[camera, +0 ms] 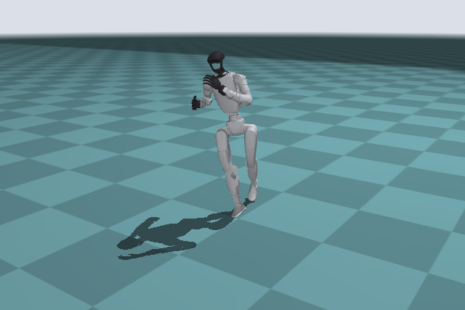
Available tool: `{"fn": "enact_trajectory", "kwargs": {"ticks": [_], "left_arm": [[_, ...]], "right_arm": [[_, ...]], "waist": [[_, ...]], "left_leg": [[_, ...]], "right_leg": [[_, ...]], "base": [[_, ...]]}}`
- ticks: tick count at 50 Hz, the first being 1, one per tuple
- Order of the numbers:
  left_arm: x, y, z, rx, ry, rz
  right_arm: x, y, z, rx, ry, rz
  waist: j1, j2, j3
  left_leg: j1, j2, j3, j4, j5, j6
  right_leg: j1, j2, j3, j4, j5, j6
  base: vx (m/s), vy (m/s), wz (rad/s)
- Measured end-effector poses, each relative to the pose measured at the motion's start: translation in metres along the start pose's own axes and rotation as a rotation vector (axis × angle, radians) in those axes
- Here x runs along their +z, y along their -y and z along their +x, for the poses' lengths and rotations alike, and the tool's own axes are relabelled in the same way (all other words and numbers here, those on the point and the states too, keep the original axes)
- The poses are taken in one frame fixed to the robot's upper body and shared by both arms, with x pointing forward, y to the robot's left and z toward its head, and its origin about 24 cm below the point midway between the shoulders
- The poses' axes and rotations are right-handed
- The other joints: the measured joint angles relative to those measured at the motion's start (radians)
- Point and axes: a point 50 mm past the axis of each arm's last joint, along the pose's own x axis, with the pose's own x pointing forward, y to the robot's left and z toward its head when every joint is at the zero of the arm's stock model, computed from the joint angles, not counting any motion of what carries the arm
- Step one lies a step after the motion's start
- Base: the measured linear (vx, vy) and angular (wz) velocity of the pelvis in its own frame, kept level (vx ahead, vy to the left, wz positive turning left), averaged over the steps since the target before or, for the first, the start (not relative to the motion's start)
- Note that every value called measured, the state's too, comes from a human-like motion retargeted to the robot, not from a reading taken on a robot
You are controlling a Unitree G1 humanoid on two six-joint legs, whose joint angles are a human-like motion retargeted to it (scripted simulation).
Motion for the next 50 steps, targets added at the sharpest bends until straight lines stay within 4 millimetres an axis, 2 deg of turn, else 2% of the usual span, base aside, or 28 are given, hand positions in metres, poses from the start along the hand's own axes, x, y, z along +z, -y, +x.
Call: {"fn": "enact_trajectory", "kwargs": {"ticks": [2, 3, 5, 7, 8, 10, 12, 15, 17, 18, 20, 22, 23, 25, 28, 31, 33, 35, 37, 38, 40, 42, 43, 44, 45, 47, 48, 50], "left_arm": [[-0.01, -0.006, -0.013, 0.013, -0.087, 0.004], [-0.017, -0.01, -0.023, 0.04, -0.149, -0.005], [-0.031, -0.017, -0.052, 0.136, -0.296, -0.059], [-0.036, -0.022, -0.088, 0.262, -0.425, -0.165], [-0.033, -0.025, -0.105, 0.326, -0.473, -0.233], [-0.027, -0.028, -0.135, 0.432, -0.556, -0.387], [-0.018, -0.039, -0.156, 0.49, -0.612, -0.373], [-0.011, -0.06, -0.169, 0.441, -0.668, -0.192], [-0.014, -0.067, -0.167, 0.371, -0.683, -0.109], [-0.018, -0.068, -0.164, 0.344, -0.684, -0.098], [-0.03, -0.066, -0.153, 0.301, -0.677, -0.066], [-0.043, -0.06, -0.121, 0.252, -0.599, -0.05], [-0.046, -0.059, -0.099, 0.225, -0.53, -0.021], [-0.037, -0.059, -0.052, 0.169, -0.35, 0.061], [-0.002, -0.052, 0.018, 0.149, -0.009, 0.126], [0.039, -0.036, 0.059, 0.191, 0.268, 0.001], [0.063, -0.022, 0.072, 0.188, 0.392, -0.143], [0.082, -0.003, 0.079, 0.127, 0.46, -0.327], [0.091, 0.023, 0.085, 0.002, 0.444, -0.528], [0.094, 0.032, 0.087, -0.057, 0.424, -0.601], [0.099, 0.044, 0.092, -0.148, 0.384, -0.712], [0.106, 0.05, 0.102, -0.205, 0.367, -0.781], [0.108, 0.05, 0.106, -0.225, 0.361, -0.809], [0.11, 0.052, 0.109, -0.247, 0.352, -0.845], [0.111, 0.053, 0.111, -0.269, 0.343, -0.884], [0.112, 0.059, 0.11, -0.298, 0.317, -0.991], [0.112, 0.062, 0.108, -0.316, 0.305, -1.043], [0.112, 0.072, 0.105, -0.351, 0.273, -1.148]], "right_arm": [[-0.015, -0.003, 0.011, -0.027, -0.023, 0.006], [-0.021, -0.006, 0.019, -0.046, -0.019, 0.03], [-0.024, -0.013, 0.041, -0.077, 0.032, 0.057], [-0.007, -0.024, 0.064, -0.076, 0.158, 0.029], [0.006, -0.031, 0.076, -0.061, 0.234, 0.013], [0.034, -0.046, 0.092, -0.063, 0.406, -0.01], [0.056, -0.061, 0.098, -0.034, 0.515, 0.049], [0.078, -0.08, 0.099, 0.055, 0.62, 0.123], [0.081, -0.093, 0.096, 0.165, 0.631, 0.157], [0.079, -0.1, 0.094, 0.225, 0.619, 0.166], [0.065, -0.11, 0.088, 0.384, 0.515, 0.191], [0.044, -0.11, 0.086, 0.412, 0.394, 0.187], [0.031, -0.106, 0.085, 0.404, 0.325, 0.184], [0.007, -0.094, 0.074, 0.371, 0.196, 0.176], [-0.002, -0.065, 0.048, 0.303, 0.132, 0.186], [0.007, -0.037, 0.029, 0.257, 0.115, 0.175], [0.01, -0.023, 0.023, 0.237, 0.091, 0.134], [0.007, -0.012, 0.02, 0.19, 0.052, 0.081], [-0.002, -0.006, 0.017, 0.119, -0.002, 0.038], [-0.005, -0.004, 0.016, 0.091, -0.024, 0.032], [-0.008, -0.004, 0.017, 0.065, -0.043, 0.046], [-0.005, -0.007, 0.031, 0.063, 0.003, 0.069], [-0.001, -0.009, 0.039, 0.065, 0.04, 0.073], [0.002, -0.011, 0.048, 0.061, 0.076, 0.062], [0.006, -0.012, 0.057, 0.054, 0.113, 0.043], [0.013, -0.02, 0.073, 0.05, 0.174, -0.004], [0.017, -0.026, 0.081, 0.049, 0.206, -0.005], [0.024, -0.043, 0.093, 0.058, 0.257, 0.051]], "waist": [[0.048, 0.006, 0.048], [0.068, 0.026, 0.074], [0.114, 0.066, 0.109], [0.173, 0.063, 0.121], [0.208, 0.053, 0.118], [0.3, 0.015, 0.09], [0.405, -0.018, 0.056], [0.524, -0.034, 0.016], [0.551, -0.014, 0.003], [0.548, 0.004, 0.001], [0.513, 0.049, 0.016], [0.456, 0.014, 0.037], [0.426, -0.016, 0.051], [0.365, -0.046, 0.081], [0.265, -0.022, 0.087], [0.12, 0.032, 0.047], [0.029, 0.055, 0.02], [-0.032, 0.045, -0.001], [-0.042, 0.01, -0.015], [-0.035, -0.008, -0.021], [-0.002, -0.05, -0.025], [0.042, -0.047, 0.002], [0.061, -0.027, 0.016], [0.083, -0.014, 0.023], [0.107, -0.004, 0.027], [0.155, -0.001, 0.036], [0.183, -0.004, 0.038], [0.25, -0.023, 0.026]], "left_leg": [[-0.088, 0.016, 0.033, 0.298, -0.049, -0.004], [-0.151, 0.066, 0.078, 0.463, -0.097, 0.021], [-0.275, 0.188, 0.164, 0.717, -0.202, 0.107], [-0.372, 0.251, 0.194, 0.8, -0.284, 0.165], [-0.414, 0.255, 0.188, 0.79, -0.318, 0.169], [-0.478, 0.238, 0.164, 0.68, -0.373, 0.136], [-0.495, 0.225, 0.155, 0.45, -0.364, 0.116], [-0.463, 0.248, 0.173, 0.029, -0.315, 0.083], [-0.422, 0.263, 0.152, -0.174, -0.288, 0.044], [-0.4, 0.268, 0.125, -0.236, -0.26, 0.025], [-0.347, 0.265, 0.068, -0.289, -0.172, 0.024], [-0.366, 0.203, 0.066, -0.179, -0.241, 0.117], [-0.394, 0.168, 0.068, -0.092, -0.303, 0.173], [-0.42, 0.135, 0.074, 0.068, -0.406, 0.222], [-0.391, 0.161, 0.096, 0.15, -0.464, 0.158], [-0.308, 0.184, 0.078, 0.081, -0.415, 0.093], [-0.235, 0.174, 0.058, 0.0, -0.333, 0.063], [-0.148, 0.133, 0.039, -0.074, -0.225, 0.04], [-0.07, 0.079, 0.009, -0.101, -0.112, 0.036], [-0.045, 0.051, -0.011, -0.086, -0.064, 0.041], [-0.04, -0.016, -0.056, 0.032, 0.004, 0.039], [-0.133, -0.025, -0.047, 0.31, -0.017, 0.012], [-0.201, 0.009, -0.008, 0.472, -0.064, 0.022], [-0.263, 0.057, 0.042, 0.6, -0.115, 0.051], [-0.322, 0.113, 0.099, 0.71, -0.168, 0.089], [-0.404, 0.206, 0.17, 0.792, -0.246, 0.177], [-0.439, 0.234, 0.185, 0.792, -0.284, 0.203], [-0.495, 0.249, 0.186, 0.703, -0.341, 0.217]], "right_leg": [[0.051, 0.007, 0.061, 0.07, -0.118, -0.128], [0.05, 0.018, 0.089, 0.144, -0.186, -0.186], [0.01, 0.035, 0.139, 0.333, -0.297, -0.226], [0.004, 0.027, 0.197, 0.425, -0.33, -0.179], [0.017, 0.021, 0.234, 0.424, -0.324, -0.152], [0.051, 0.005, 0.316, 0.379, -0.283, -0.102], [0.085, -0.019, 0.403, 0.319, -0.202, -0.066], [0.142, -0.038, 0.5, 0.242, -0.049, -0.013], [0.176, -0.026, 0.529, 0.254, 0.041, -0.015], [0.184, -0.011, 0.533, 0.298, 0.07, -0.037], [0.142, 0.03, 0.529, 0.514, 0.091, -0.153], [-0.005, 0.026, 0.52, 0.845, 0.072, -0.24], [-0.085, 0.015, 0.518, 0.999, 0.033, -0.275], [-0.212, 0.004, 0.493, 1.209, -0.084, -0.333], [-0.344, -0.007, 0.378, 1.221, -0.179, -0.349], [-0.359, 0.01, 0.25, 0.919, -0.194, -0.281], [-0.307, 0.014, 0.167, 0.592, -0.138, -0.194], [-0.228, 0.01, 0.104, 0.268, -0.062, -0.073], [-0.164, 0.022, 0.13, 0.09, -0.015, 0.021], [-0.134, 0.029, 0.168, 0.046, 0.014, 0.036], [-0.069, 0.023, 0.249, 0.02, 0.091, -0.005], [-0.035, 0.038, 0.296, 0.109, -0.014, -0.129], [-0.041, 0.057, 0.311, 0.192, -0.094, -0.192], [-0.053, 0.068, 0.327, 0.28, -0.159, -0.216], [-0.069, 0.075, 0.342, 0.369, -0.216, -0.22], [-0.038, 0.072, 0.379, 0.415, -0.245, -0.18], [-0.01, 0.067, 0.399, 0.405, -0.241, -0.157], [0.052, 0.049, 0.445, 0.345, -0.207, -0.11]], "base": [[0.88, 0.13, -1.83], [0.83, 0.19, -1.68], [0.81, 0.21, -1.64], [0.84, 0.17, -1.76], [0.86, 0.14, -1.94], [0.88, 0.15, -2.12], [0.91, 0.23, -2.18], [0.92, 0.35, -1.79], [0.91, 0.45, -1.22], [0.88, 0.49, -0.79], [0.83, 0.5, -0.31], [0.73, 0.45, 0.32], [0.7, 0.39, 0.4], [0.73, 0.34, 0.2], [0.8, 0.32, 0.03], [0.91, 0.29, 0.28], [1.0, 0.21, 0.12], [1.06, 0.13, -0.29], [1.08, 0.08, -0.81], [1.06, 0.07, -1.17], [1.01, 0.09, -1.41], [0.9, 0.17, -1.46], [0.85, 0.23, -1.33], [0.83, 0.25, -1.25], [0.83, 0.24, -1.17], [0.84, 0.2, -1.08], [0.85, 0.15, -1.08], [0.85, 0.14, -1.15]]}}
